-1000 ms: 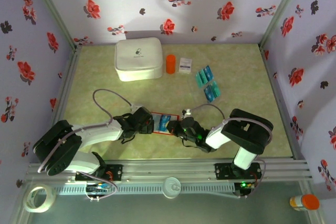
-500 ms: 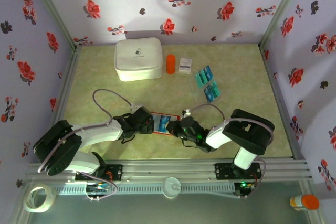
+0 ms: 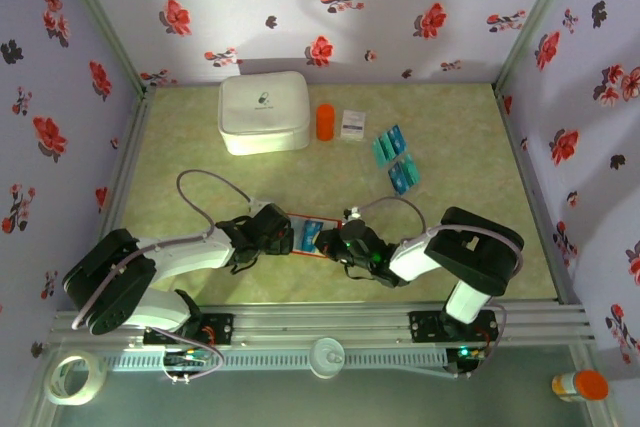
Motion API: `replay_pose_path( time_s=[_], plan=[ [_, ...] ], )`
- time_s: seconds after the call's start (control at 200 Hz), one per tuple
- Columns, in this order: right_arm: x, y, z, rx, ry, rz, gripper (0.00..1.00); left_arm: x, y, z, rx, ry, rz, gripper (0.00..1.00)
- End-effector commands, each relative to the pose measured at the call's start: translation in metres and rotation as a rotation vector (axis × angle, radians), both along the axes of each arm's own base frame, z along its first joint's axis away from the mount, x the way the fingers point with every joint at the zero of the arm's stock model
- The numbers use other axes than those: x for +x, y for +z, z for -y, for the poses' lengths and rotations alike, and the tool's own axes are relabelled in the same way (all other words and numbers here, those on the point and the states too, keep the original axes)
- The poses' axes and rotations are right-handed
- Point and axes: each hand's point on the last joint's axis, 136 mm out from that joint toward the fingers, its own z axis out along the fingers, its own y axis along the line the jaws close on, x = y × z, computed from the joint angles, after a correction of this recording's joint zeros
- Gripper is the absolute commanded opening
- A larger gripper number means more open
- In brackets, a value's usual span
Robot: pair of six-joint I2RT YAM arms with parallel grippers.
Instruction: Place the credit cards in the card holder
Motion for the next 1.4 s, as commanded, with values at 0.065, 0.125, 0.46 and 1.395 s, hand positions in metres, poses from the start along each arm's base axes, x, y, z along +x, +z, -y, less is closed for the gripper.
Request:
replay_pose_path(
  time_s=[0.065,0.125,0.46,1.395],
  plan=[
    [-0.03,-0.053,0.021,-0.177,0.051,-0.16,0.0,-0.001,-0.004,-0.008,0.024,0.023,0.005,1.0],
    [-0.03,-0.055,0.019,-0.179,0.057,-0.167,0.0,-0.001,-0.003,-0.008,0.021,0.024,0.006,1.0],
    [-0.028,-0.043,0.011,-0.207,0.129,-0.174,0.24,0.001,0.007,-0.008,0.007,0.032,0.022,1.0],
    [0.013,-0.003,-0.009,-0.498,0.312,-0.064,0.13,-0.005,-0.002,-0.021,-0.01,0.07,0.016,1.0]
  ],
)
